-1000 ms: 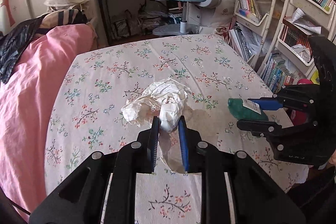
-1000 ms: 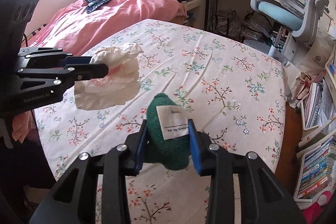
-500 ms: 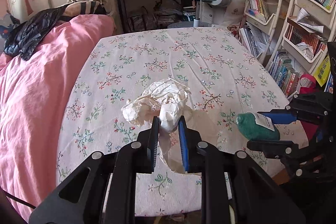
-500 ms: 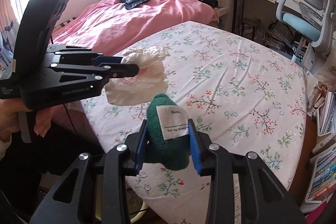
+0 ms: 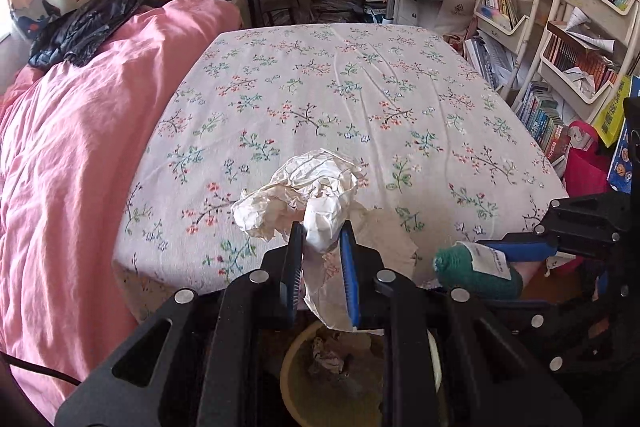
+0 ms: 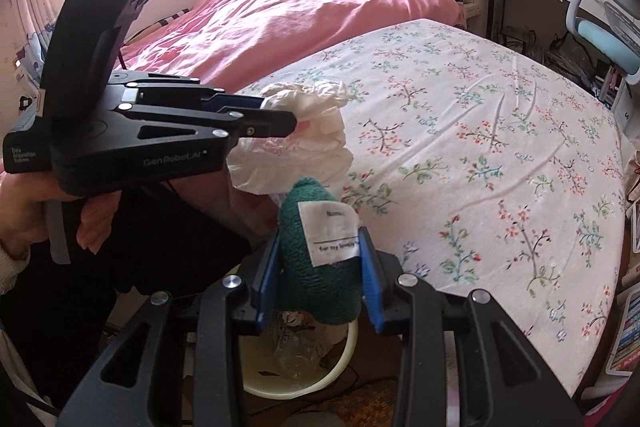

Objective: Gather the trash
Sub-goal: 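Carry the tissue and green toy to the yellow bin and open both tools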

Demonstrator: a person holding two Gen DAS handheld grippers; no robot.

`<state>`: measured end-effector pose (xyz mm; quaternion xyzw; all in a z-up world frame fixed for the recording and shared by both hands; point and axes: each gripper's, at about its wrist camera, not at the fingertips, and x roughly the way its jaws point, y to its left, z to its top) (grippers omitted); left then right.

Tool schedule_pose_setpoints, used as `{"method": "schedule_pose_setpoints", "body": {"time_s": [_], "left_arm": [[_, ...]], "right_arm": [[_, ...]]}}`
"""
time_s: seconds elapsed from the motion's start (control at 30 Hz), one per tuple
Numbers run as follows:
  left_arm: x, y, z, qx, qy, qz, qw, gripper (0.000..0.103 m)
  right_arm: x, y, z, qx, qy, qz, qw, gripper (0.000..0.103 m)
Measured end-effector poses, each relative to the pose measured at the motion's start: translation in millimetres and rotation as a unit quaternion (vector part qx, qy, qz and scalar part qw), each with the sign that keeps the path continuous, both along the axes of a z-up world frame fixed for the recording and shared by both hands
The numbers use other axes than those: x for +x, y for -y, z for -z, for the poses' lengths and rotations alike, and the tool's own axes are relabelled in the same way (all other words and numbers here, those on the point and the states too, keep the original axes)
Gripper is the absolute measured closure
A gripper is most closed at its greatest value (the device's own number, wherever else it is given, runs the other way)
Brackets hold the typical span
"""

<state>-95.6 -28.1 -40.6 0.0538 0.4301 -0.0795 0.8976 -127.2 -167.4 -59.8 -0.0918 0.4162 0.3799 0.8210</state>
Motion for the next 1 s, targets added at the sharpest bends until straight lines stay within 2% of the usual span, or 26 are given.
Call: {"method": "schedule_pose_setpoints", "body": {"time_s": [0.23, 0.53, 0.73, 0.87, 1.0], "left_arm": [[-30.7, -5.0, 7.4, -0.003, -0.02, -0.016, 0.9997, 0.085], [-57.9, -10.8, 18.6, -0.012, -0.049, -0.033, 0.9982, 0.085], [-74.6, -10.2, 33.4, -0.025, -0.084, -0.042, 0.9953, 0.085], [-81.3, -13.2, 37.8, -0.039, -0.098, -0.054, 0.9929, 0.085], [-85.2, -14.9, 39.1, -0.046, -0.102, -0.062, 0.9918, 0.072]], "right_arm": [[-24.0, -17.3, 15.3, -0.017, -0.023, -0.023, 0.999, 0.066], [-35.3, -28.2, 29.7, -0.045, -0.041, -0.036, 0.997, 0.063], [-40.2, -36.0, 44.5, -0.079, -0.058, -0.044, 0.994, 0.057], [-39.3, -29.5, 43.1, -0.084, -0.054, -0.026, 0.995, 0.051], [-36.7, -18.6, 42.8, -0.093, -0.048, 0.01, 0.994, 0.045]]}}
